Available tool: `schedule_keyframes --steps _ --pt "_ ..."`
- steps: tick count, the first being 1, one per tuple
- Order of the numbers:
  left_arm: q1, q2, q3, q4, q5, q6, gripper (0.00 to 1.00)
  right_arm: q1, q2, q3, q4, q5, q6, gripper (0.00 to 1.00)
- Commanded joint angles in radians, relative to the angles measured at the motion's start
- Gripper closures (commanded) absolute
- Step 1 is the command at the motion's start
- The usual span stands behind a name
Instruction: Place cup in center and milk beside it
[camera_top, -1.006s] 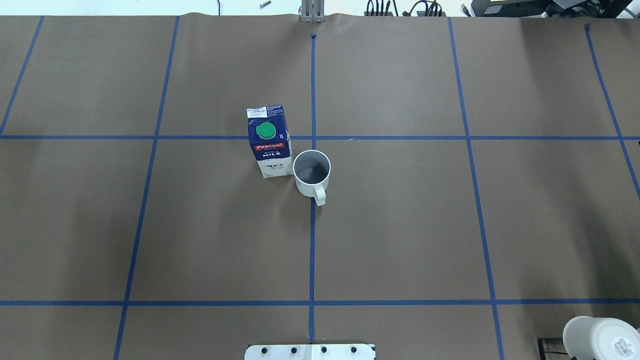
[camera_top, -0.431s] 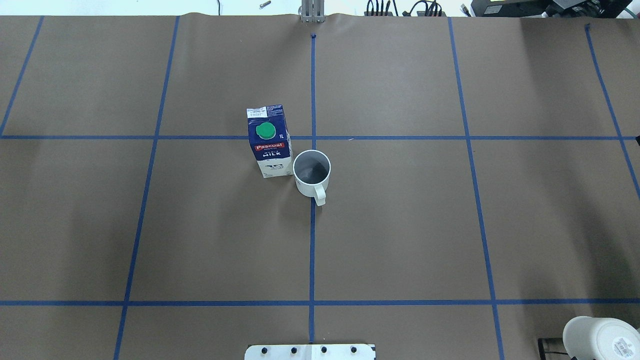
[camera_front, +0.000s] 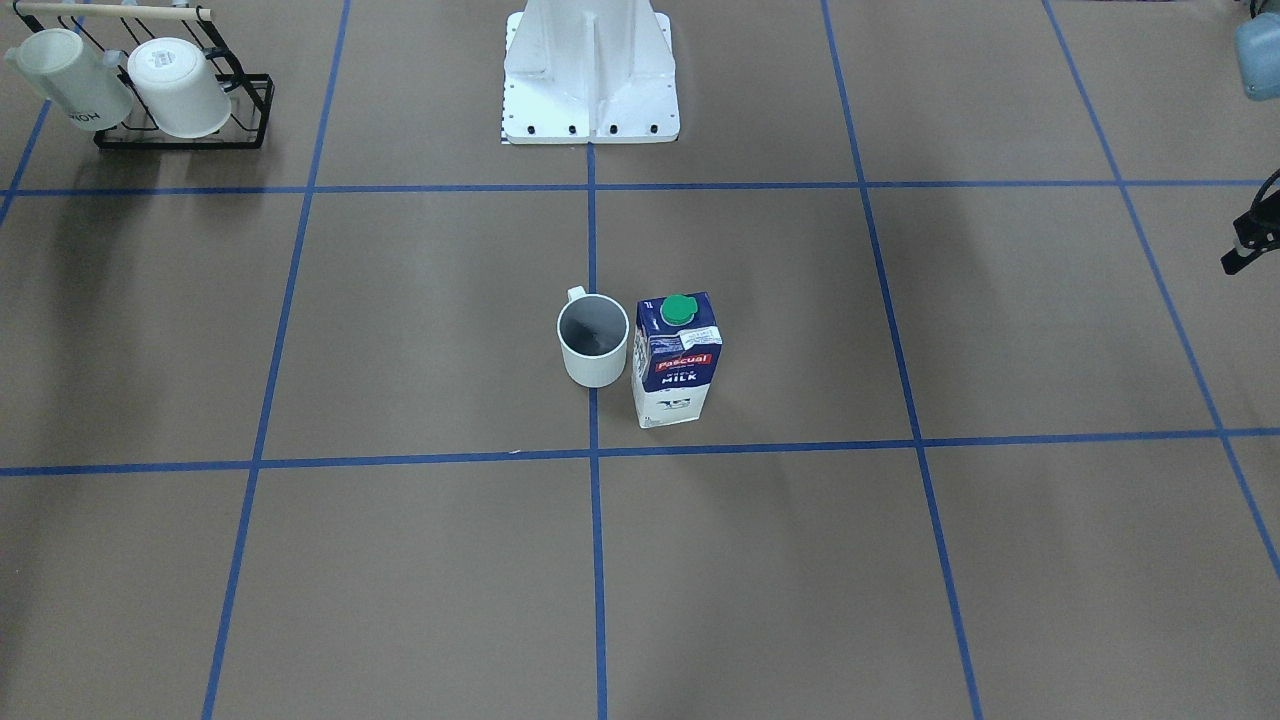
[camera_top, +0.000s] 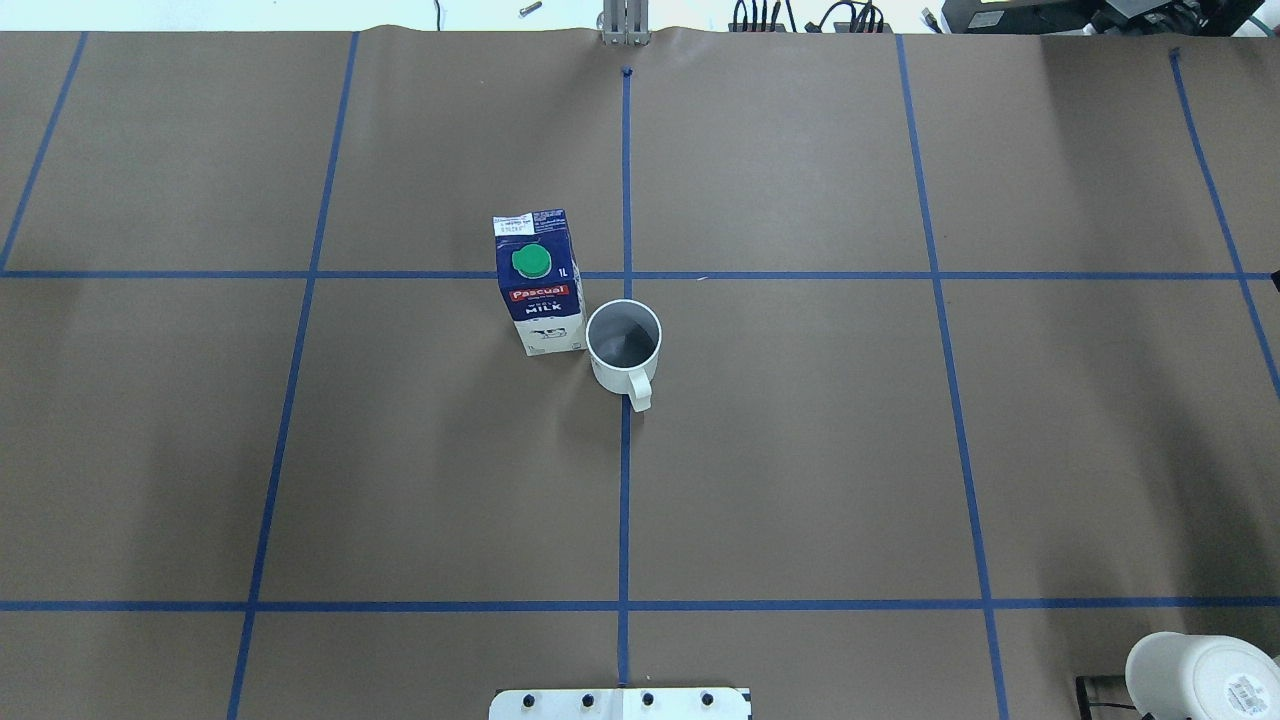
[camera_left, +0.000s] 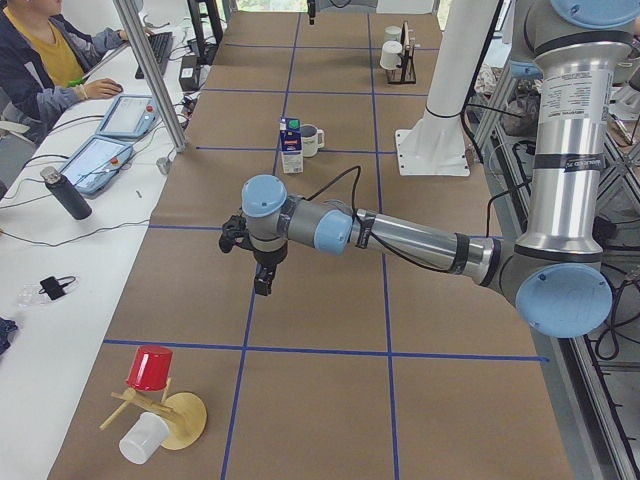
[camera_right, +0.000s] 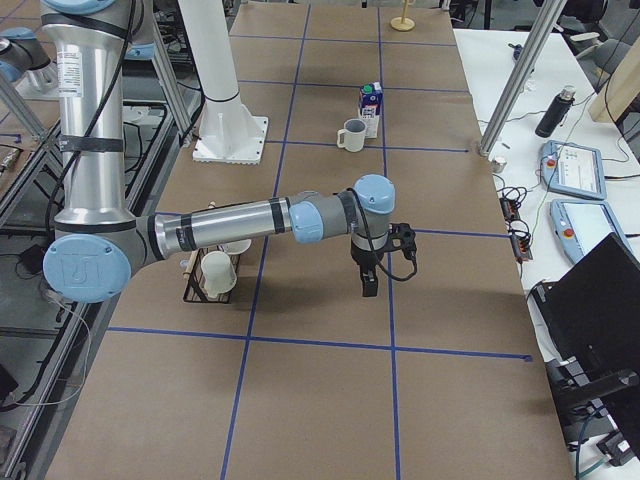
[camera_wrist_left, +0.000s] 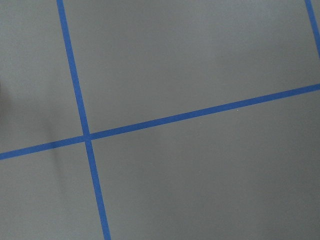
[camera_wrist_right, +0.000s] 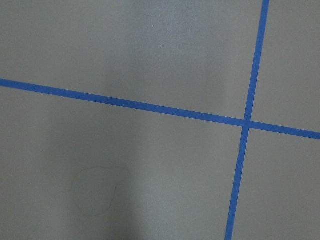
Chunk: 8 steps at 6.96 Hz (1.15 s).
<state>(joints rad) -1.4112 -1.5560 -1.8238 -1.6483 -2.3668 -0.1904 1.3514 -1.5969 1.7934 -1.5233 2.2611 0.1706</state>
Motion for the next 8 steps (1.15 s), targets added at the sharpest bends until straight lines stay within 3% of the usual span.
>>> schedule_keyframes --steps 1,3,5,8 --pt "0.001 0.068 -0.003 -0.051 -0.008 0.001 0.02 0.000 0.002 -0.002 0.000 0.000 0.006 0.00" --pt "-0.002 0.073 0.041 -0.065 -0.003 0.011 0.02 0.002 0.005 0.003 0.000 0.000 0.012 0.00" --pt "-0.003 0.126 0.021 -0.100 0.003 0.011 0.02 0.027 0.024 0.003 -0.006 0.024 0.023 0.00" --pt "-0.003 0.128 0.024 -0.131 0.003 0.002 0.02 0.037 0.020 -0.005 -0.005 0.041 0.020 0.00"
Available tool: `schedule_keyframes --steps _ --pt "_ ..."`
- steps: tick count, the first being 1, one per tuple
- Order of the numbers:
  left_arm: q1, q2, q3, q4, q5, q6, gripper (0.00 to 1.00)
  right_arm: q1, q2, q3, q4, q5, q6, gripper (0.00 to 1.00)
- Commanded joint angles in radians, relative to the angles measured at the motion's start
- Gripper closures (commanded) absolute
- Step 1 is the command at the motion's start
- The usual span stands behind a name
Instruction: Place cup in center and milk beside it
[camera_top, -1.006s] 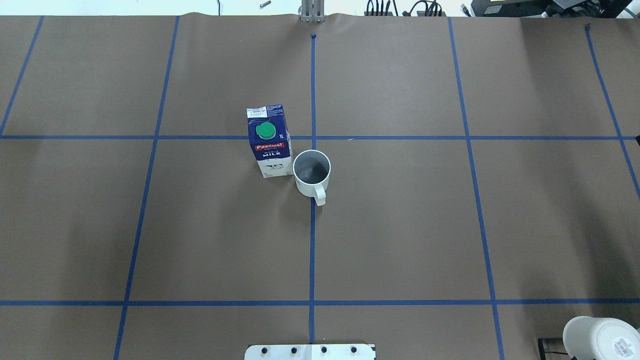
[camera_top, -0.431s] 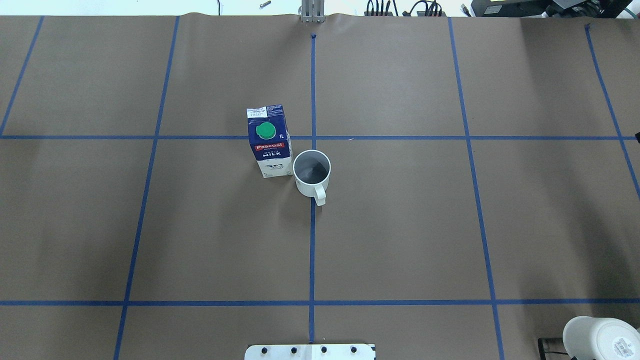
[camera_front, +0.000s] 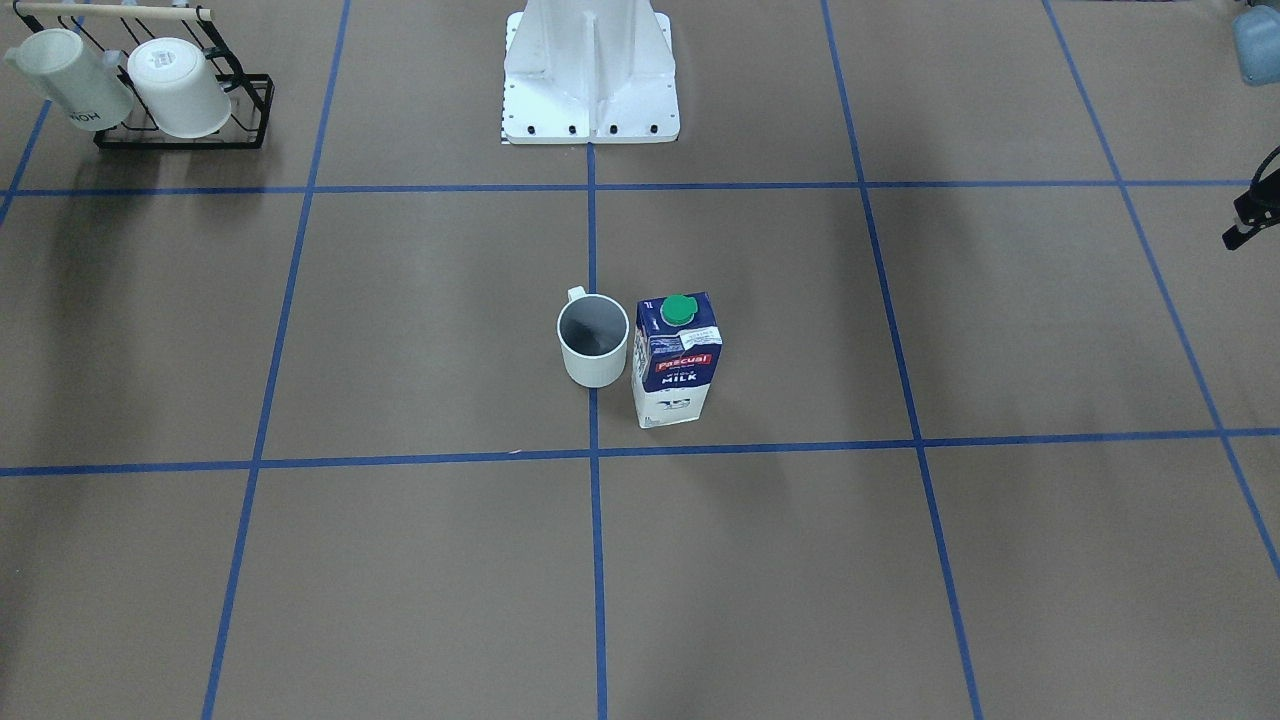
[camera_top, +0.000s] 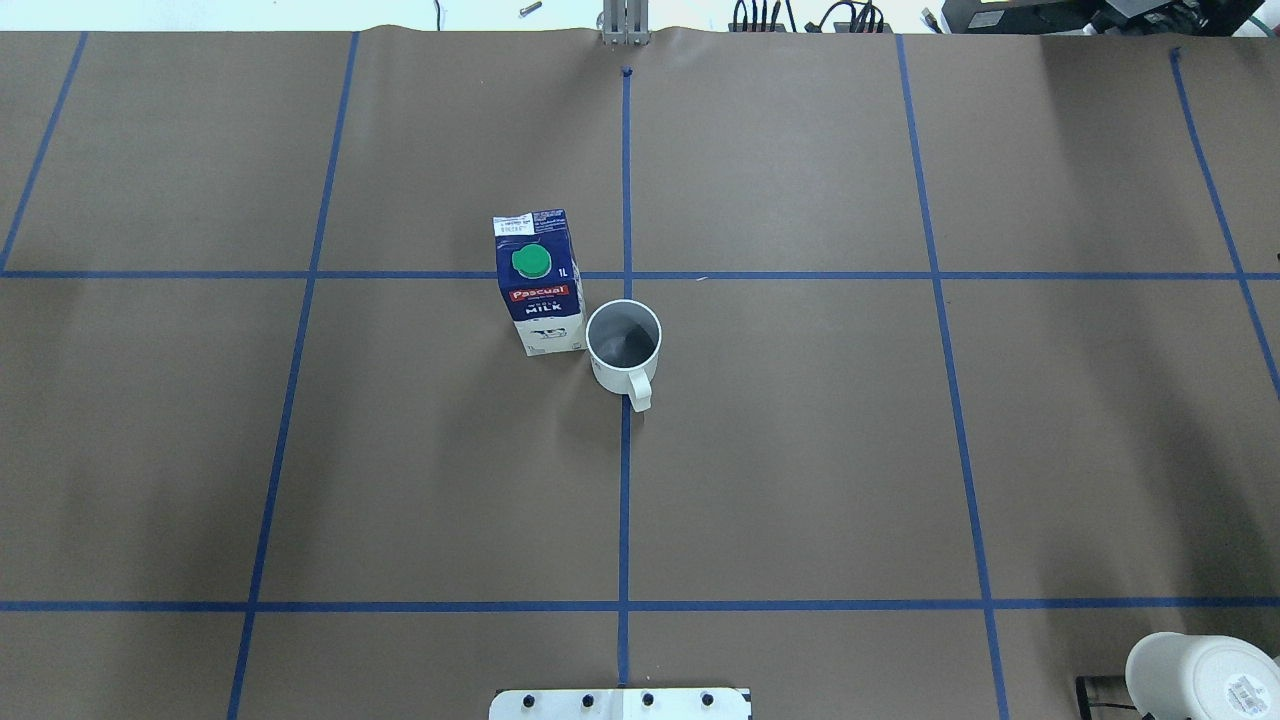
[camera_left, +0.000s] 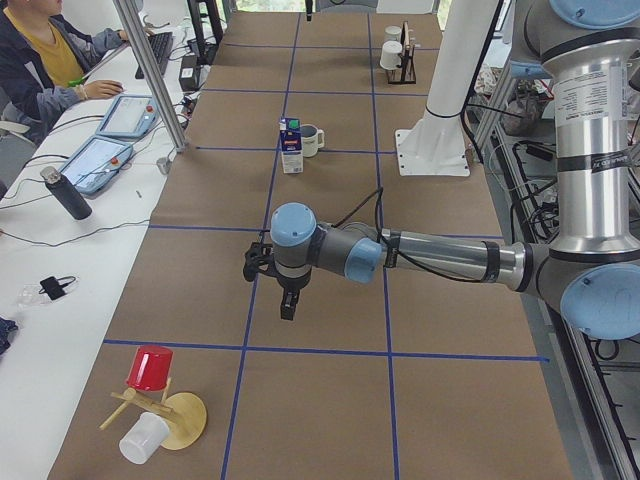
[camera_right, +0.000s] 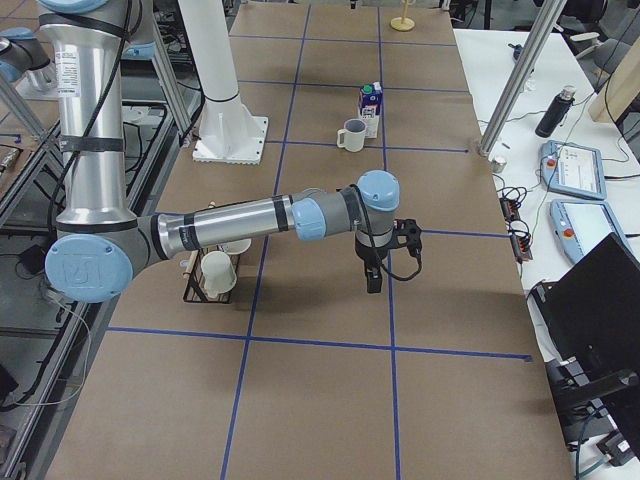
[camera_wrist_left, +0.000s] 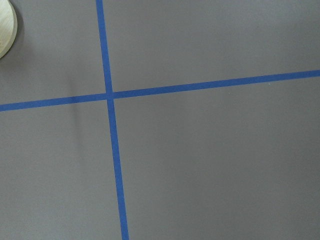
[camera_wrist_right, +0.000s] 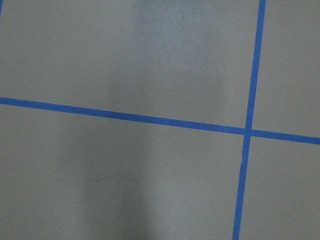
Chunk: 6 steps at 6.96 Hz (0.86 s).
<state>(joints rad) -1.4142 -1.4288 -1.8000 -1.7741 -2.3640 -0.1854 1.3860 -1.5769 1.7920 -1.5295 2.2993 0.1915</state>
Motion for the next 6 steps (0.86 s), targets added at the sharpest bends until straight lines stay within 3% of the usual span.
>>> schedule_keyframes --steps 1,6 --pt "0.001 -0.001 -0.001 -0.007 -0.001 -0.003 0.02 0.002 -0.003 -0.003 0.002 0.003 -0.001 0.00" --pt "0.001 -0.013 0.002 -0.005 -0.001 -0.003 0.02 0.005 -0.025 -0.005 0.003 0.008 0.000 0.00"
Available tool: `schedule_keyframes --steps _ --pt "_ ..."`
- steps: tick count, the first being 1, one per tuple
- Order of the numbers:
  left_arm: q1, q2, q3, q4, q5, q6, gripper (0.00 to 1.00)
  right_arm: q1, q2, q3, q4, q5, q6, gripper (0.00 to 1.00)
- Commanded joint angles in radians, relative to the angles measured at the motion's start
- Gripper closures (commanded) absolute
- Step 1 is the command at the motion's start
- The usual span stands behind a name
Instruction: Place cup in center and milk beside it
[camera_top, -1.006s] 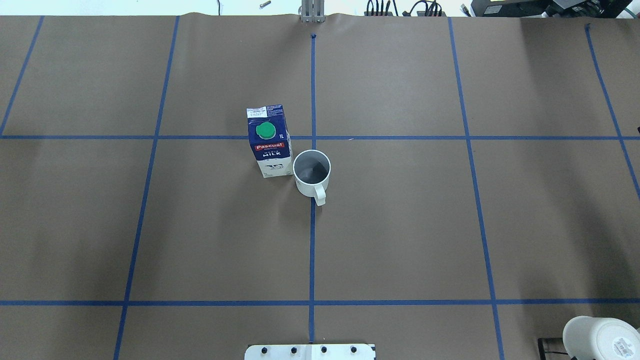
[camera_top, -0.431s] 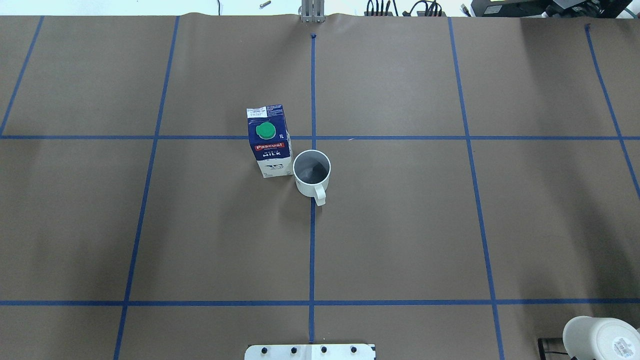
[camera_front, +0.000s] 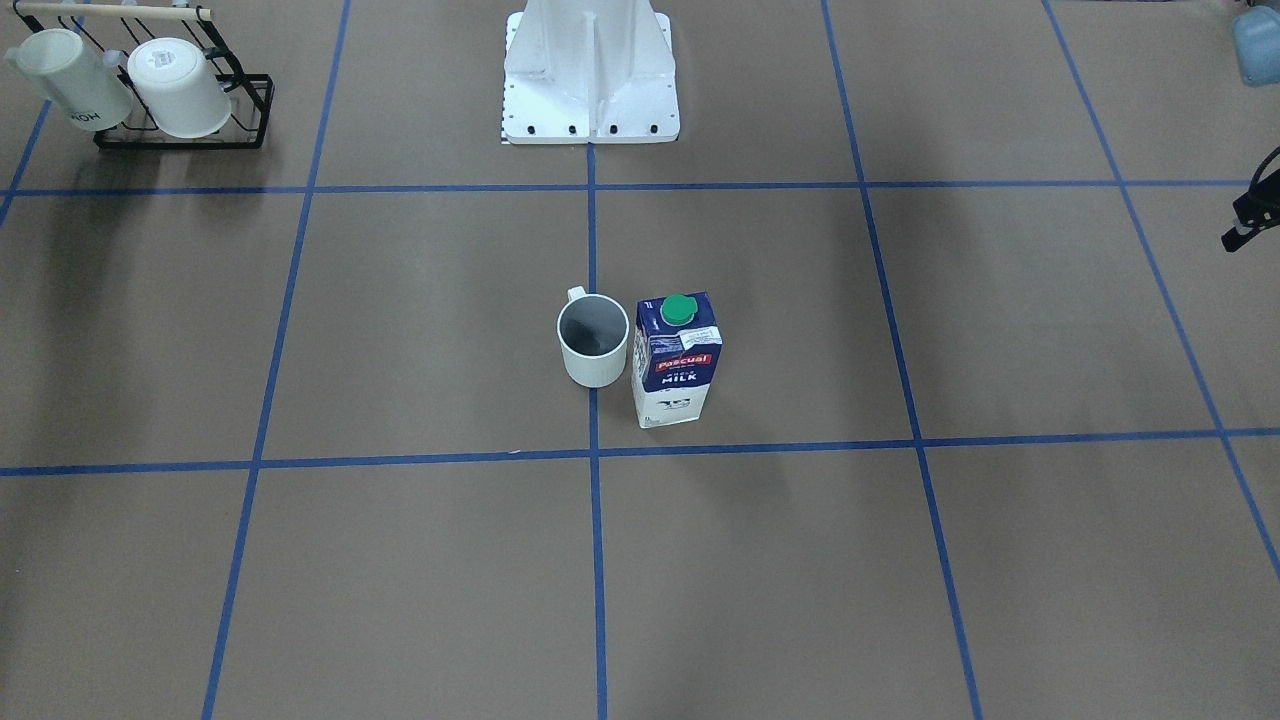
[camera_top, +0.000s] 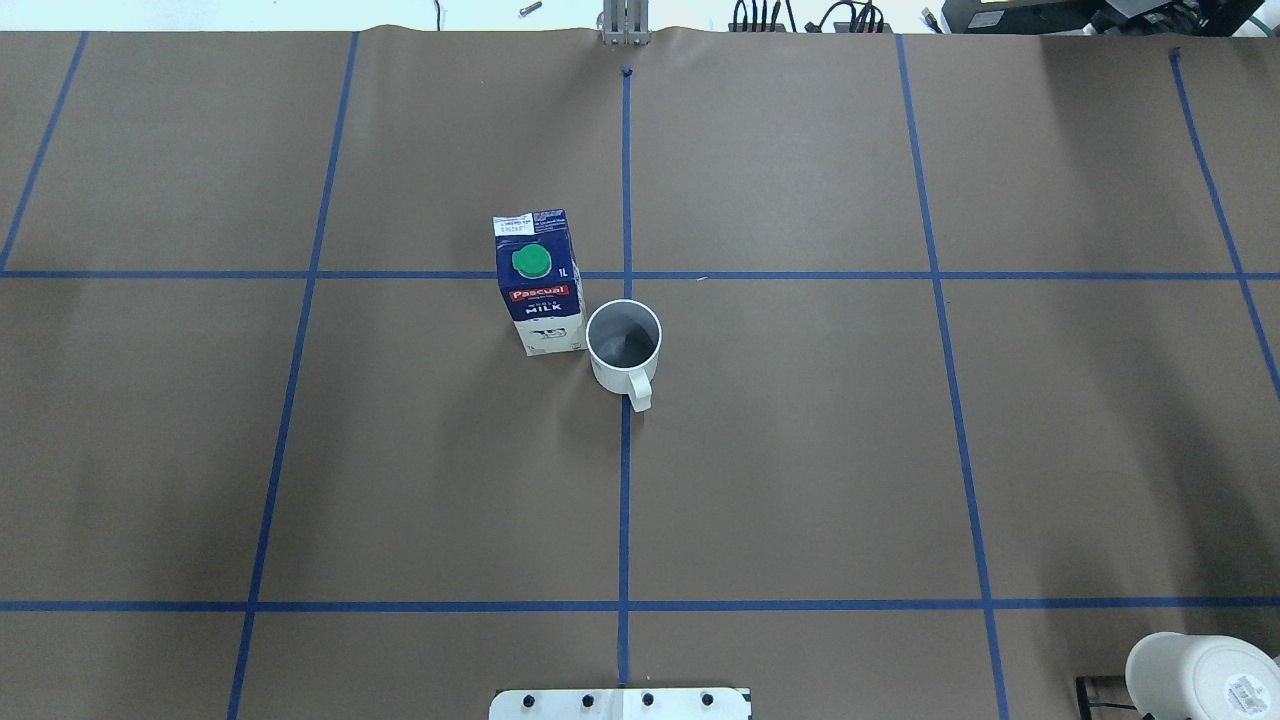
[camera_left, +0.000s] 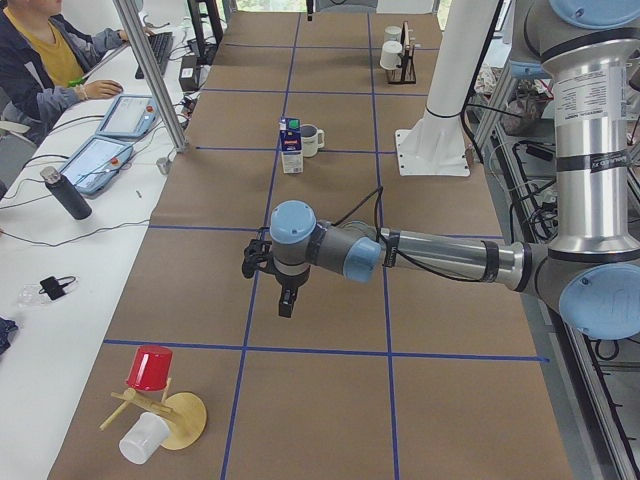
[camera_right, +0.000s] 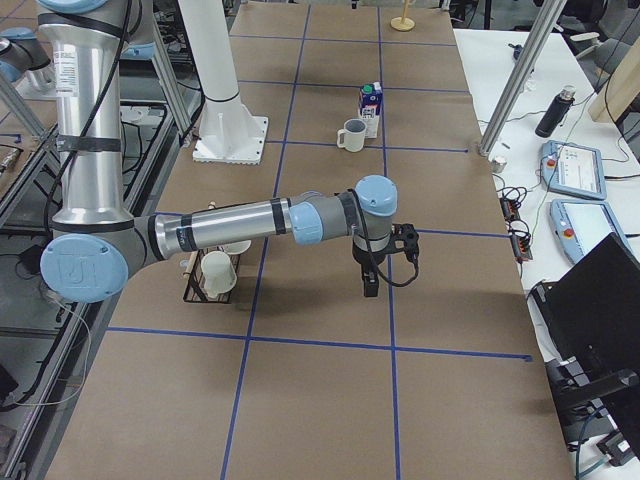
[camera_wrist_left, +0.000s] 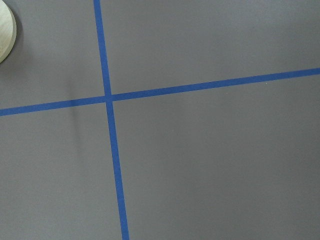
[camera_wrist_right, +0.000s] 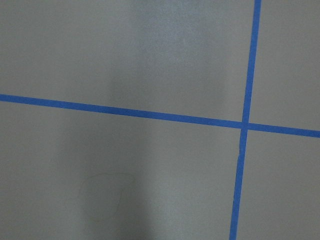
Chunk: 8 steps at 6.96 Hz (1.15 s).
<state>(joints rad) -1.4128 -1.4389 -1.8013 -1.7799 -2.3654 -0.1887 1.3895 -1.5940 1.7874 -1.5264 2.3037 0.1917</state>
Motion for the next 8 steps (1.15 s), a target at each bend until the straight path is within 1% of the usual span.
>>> schedule_keyframes --steps 1,3,4,6,7,8 --pt "0.000 -0.002 0.010 -0.001 0.000 0.000 0.02 0.009 -0.007 0.000 -0.001 0.029 0.000 0.00" --pt "0.000 0.002 0.033 -0.001 0.000 0.000 0.02 0.016 -0.004 0.001 -0.001 0.033 0.000 0.00" --pt "0.000 0.002 0.025 -0.001 0.000 -0.001 0.02 0.016 -0.003 0.000 -0.003 0.031 0.002 0.00" --pt "-0.003 0.000 0.014 0.004 0.002 0.000 0.02 0.016 0.009 -0.048 0.000 0.033 0.002 0.00" --pt "-0.005 0.008 -0.022 0.008 0.003 -0.001 0.02 0.019 0.008 -0.054 0.000 0.033 0.000 0.00" --pt "-0.003 0.008 -0.029 0.010 0.003 -0.001 0.02 0.019 0.008 -0.054 -0.003 0.033 0.000 0.00"
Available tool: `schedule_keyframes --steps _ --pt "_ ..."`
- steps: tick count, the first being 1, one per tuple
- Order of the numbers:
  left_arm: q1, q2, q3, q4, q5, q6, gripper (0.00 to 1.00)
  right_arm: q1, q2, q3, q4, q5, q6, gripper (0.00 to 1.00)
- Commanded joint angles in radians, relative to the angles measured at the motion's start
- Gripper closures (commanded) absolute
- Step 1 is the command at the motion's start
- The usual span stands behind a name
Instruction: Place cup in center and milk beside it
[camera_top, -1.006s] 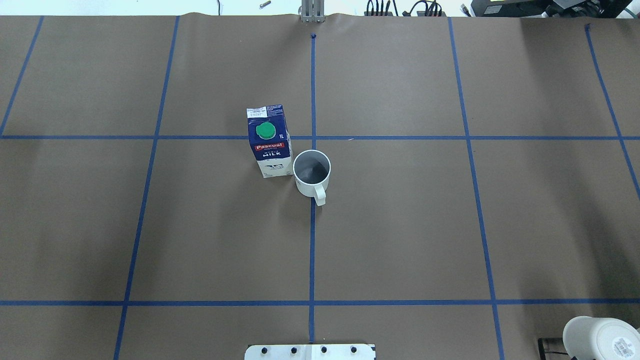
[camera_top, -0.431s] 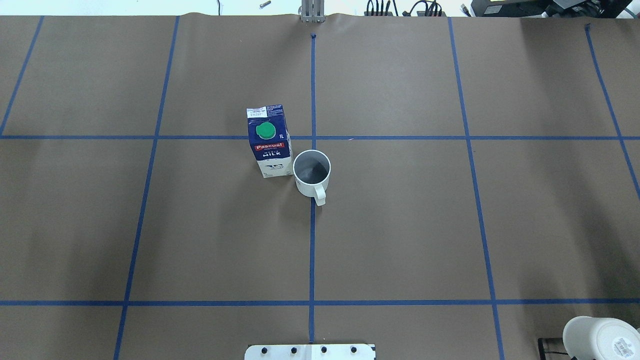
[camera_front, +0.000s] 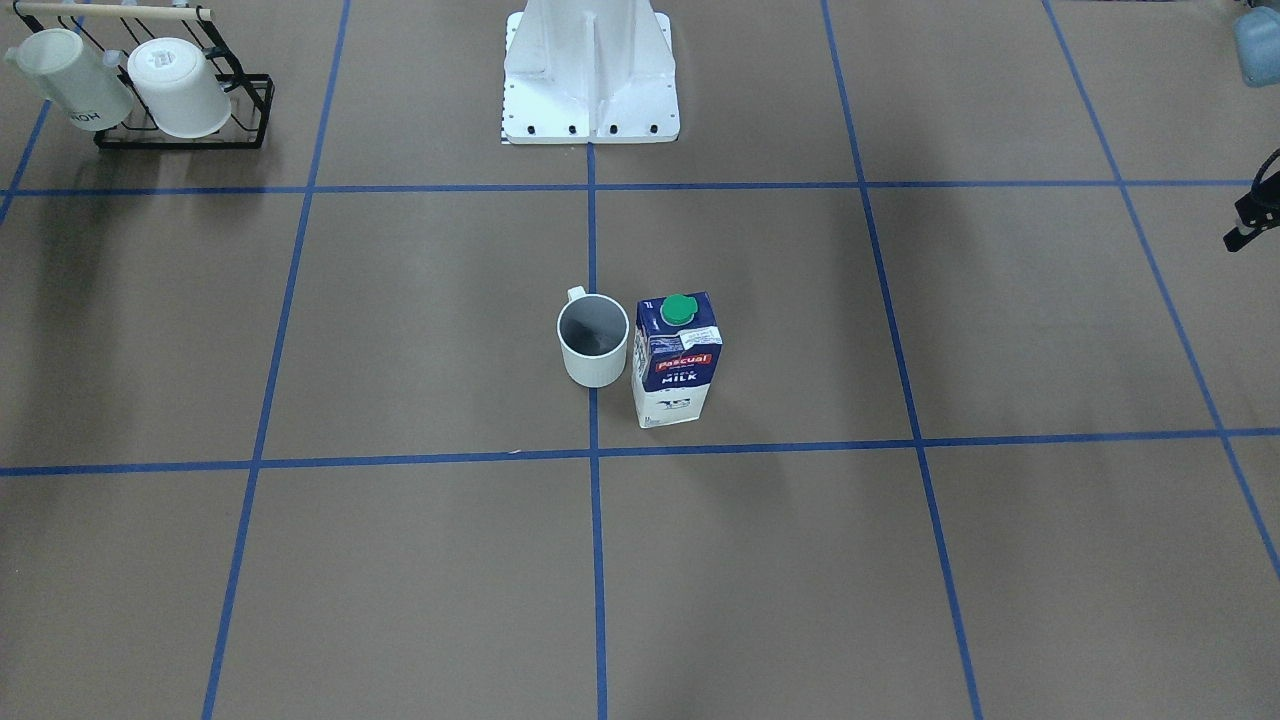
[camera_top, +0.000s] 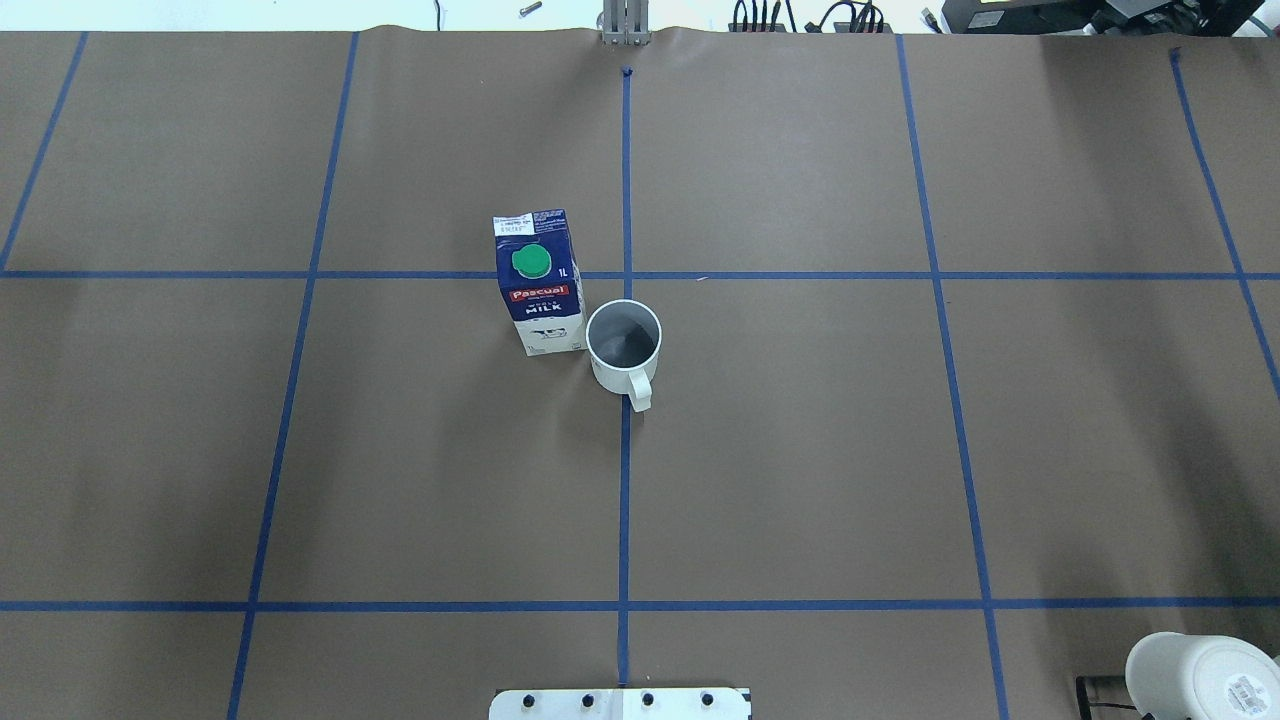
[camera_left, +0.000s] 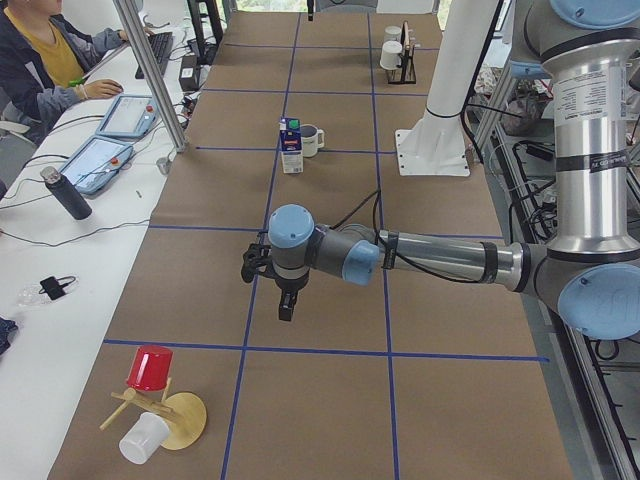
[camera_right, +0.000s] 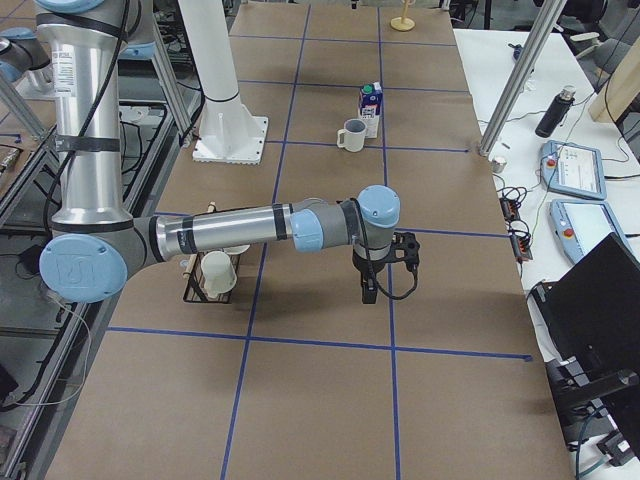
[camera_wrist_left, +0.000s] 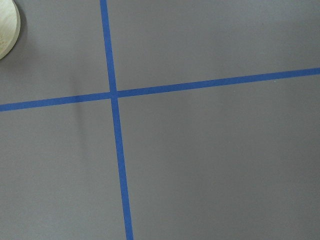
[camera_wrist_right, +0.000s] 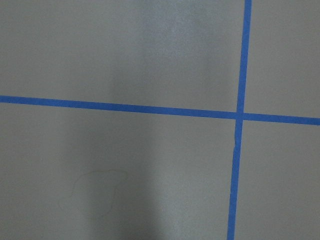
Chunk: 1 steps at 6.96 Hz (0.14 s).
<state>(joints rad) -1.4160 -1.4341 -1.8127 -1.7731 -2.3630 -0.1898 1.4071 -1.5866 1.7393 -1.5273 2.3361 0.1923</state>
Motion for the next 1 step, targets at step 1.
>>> schedule_keyframes --steps 1 --pt "0.000 -0.005 -0.020 0.001 0.001 -0.002 0.02 0.006 0.000 -0.004 -0.002 0.008 -0.001 0.00"
